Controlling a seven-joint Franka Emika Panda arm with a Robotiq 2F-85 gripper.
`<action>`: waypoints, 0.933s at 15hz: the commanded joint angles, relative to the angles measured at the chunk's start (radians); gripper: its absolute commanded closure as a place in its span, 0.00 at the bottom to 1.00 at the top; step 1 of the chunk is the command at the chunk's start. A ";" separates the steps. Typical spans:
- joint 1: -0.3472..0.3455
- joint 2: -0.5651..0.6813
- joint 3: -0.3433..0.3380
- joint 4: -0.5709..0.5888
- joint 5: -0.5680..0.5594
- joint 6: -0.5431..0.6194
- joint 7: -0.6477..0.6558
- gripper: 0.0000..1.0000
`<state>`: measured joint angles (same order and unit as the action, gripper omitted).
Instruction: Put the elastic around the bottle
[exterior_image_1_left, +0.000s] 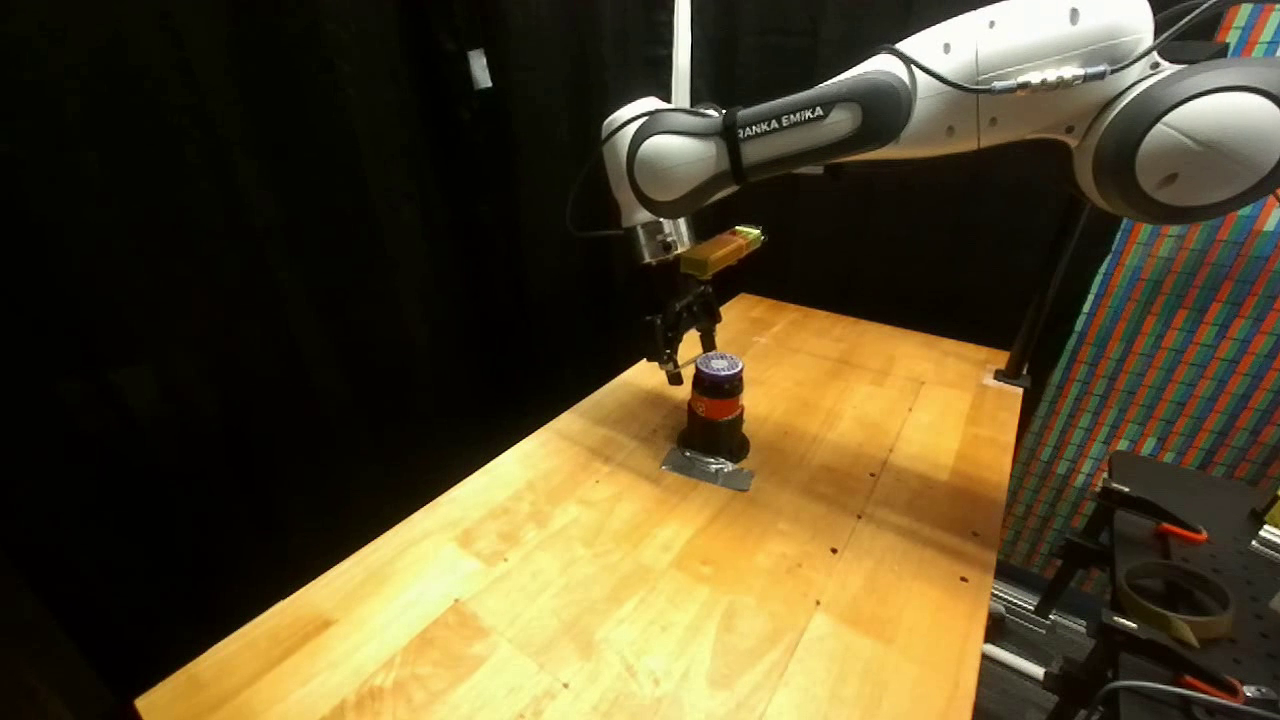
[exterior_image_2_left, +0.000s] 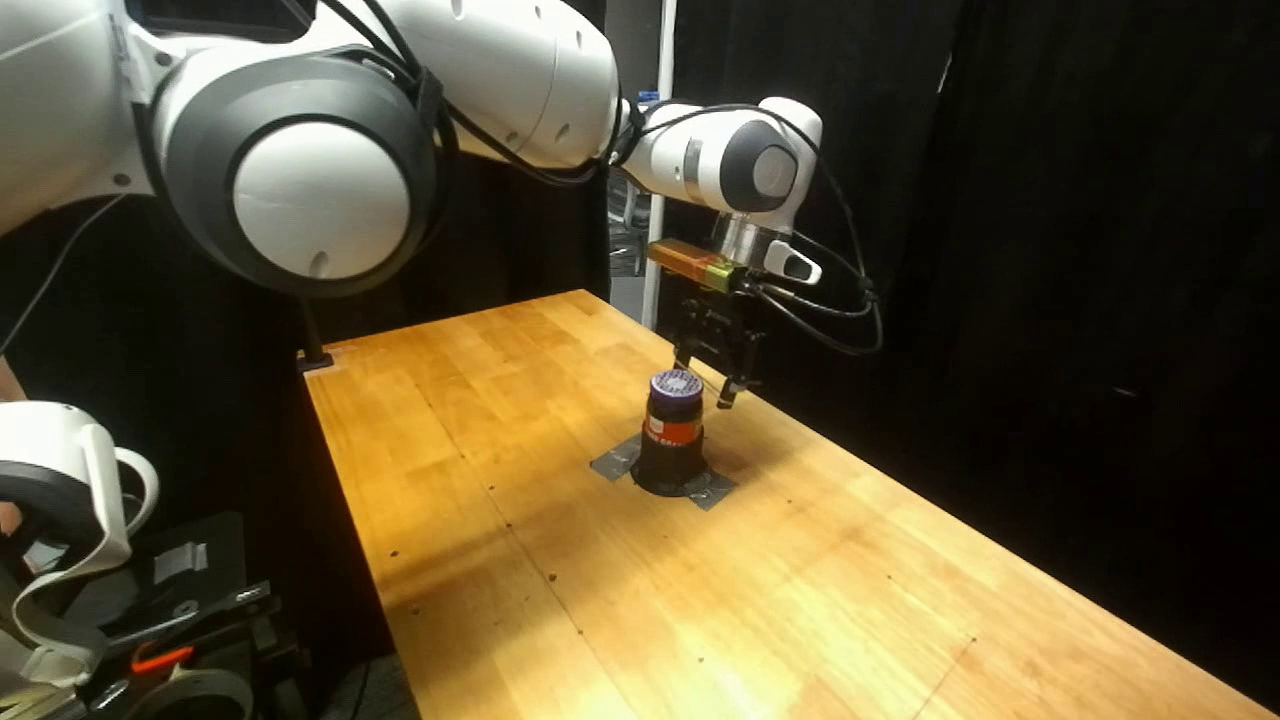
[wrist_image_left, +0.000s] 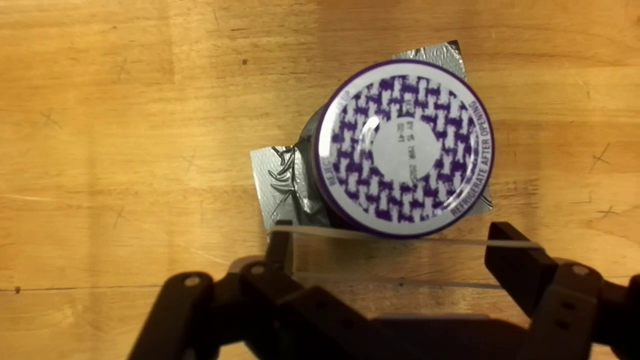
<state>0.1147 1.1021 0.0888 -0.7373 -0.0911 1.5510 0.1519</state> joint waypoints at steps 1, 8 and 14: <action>-0.008 -0.010 0.002 0.006 0.008 -0.013 0.005 0.00; -0.013 -0.043 -0.009 0.006 0.000 -0.011 0.015 0.00; -0.018 -0.075 0.025 -0.023 0.019 -0.070 -0.003 0.00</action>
<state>0.1017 1.0629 0.0968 -0.7319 -0.0914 1.5125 0.1560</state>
